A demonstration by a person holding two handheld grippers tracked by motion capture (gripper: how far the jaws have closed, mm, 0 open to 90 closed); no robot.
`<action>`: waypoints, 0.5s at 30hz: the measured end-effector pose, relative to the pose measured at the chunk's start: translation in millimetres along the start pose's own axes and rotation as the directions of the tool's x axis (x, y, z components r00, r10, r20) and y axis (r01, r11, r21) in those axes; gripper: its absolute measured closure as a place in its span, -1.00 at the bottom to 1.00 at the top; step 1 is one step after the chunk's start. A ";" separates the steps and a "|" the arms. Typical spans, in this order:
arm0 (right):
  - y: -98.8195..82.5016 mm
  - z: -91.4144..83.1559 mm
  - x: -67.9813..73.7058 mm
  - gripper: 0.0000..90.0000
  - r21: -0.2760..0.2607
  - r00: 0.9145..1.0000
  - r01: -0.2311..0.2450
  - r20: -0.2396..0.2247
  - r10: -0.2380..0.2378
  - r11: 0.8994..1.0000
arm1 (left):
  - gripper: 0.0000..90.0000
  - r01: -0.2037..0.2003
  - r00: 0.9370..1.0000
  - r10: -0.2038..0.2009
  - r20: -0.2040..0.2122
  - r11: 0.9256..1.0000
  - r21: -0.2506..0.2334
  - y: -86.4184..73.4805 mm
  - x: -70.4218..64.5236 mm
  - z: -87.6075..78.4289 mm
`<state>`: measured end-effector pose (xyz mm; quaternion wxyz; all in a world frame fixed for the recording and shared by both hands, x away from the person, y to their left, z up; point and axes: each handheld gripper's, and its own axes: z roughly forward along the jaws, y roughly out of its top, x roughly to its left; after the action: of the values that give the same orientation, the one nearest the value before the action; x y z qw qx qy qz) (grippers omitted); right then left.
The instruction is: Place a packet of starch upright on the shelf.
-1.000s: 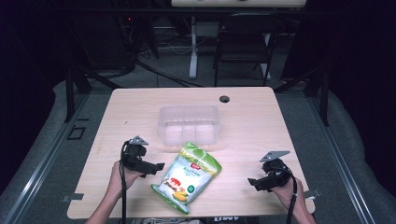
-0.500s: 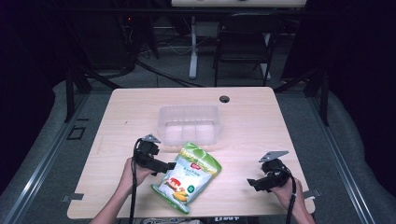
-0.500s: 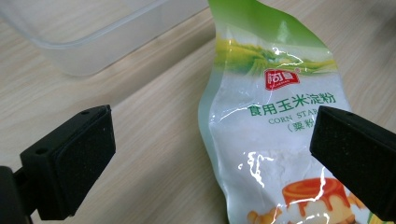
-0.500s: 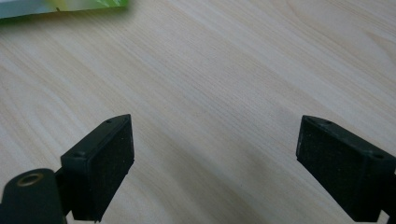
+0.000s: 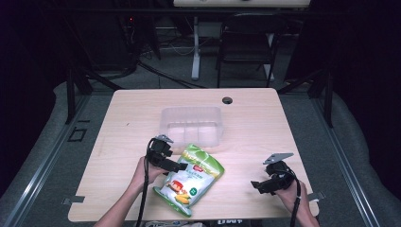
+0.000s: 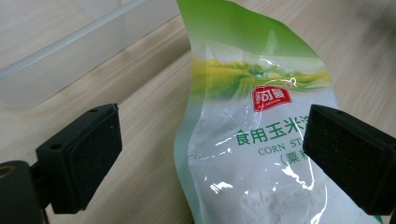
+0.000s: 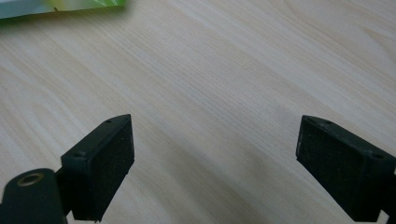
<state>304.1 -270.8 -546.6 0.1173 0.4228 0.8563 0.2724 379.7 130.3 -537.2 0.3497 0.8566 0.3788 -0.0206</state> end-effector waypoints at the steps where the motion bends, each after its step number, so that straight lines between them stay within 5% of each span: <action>1: 0.0 0.2 -0.1 -0.76 0.002 1.000 0.000 -0.003 0.000 1.000 | -0.86 -0.001 1.000 0.001 0.001 1.000 0.003 0.9 -0.5 1.9; 10: -0.3 0.6 -0.4 -0.76 0.003 1.000 -0.006 -0.009 0.006 1.000 | -0.43 0.006 1.000 -0.007 0.015 0.999 0.040 5.8 1.9 17.3; 11: -0.6 0.4 -0.3 -0.76 0.004 1.000 -0.008 -0.007 0.008 1.000 | -0.42 0.021 0.998 -0.023 0.058 0.999 0.038 5.1 3.9 19.1; 15: -0.7 0.4 -0.4 -0.75 0.004 1.000 -0.010 -0.007 0.010 1.000 | -0.28 0.007 0.998 -0.010 0.065 0.999 0.045 5.3 3.5 20.5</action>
<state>304.1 -271.3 -547.3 0.1120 0.4265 0.8550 0.2730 390.4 117.4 -550.6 0.3423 0.8615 0.3703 -0.0584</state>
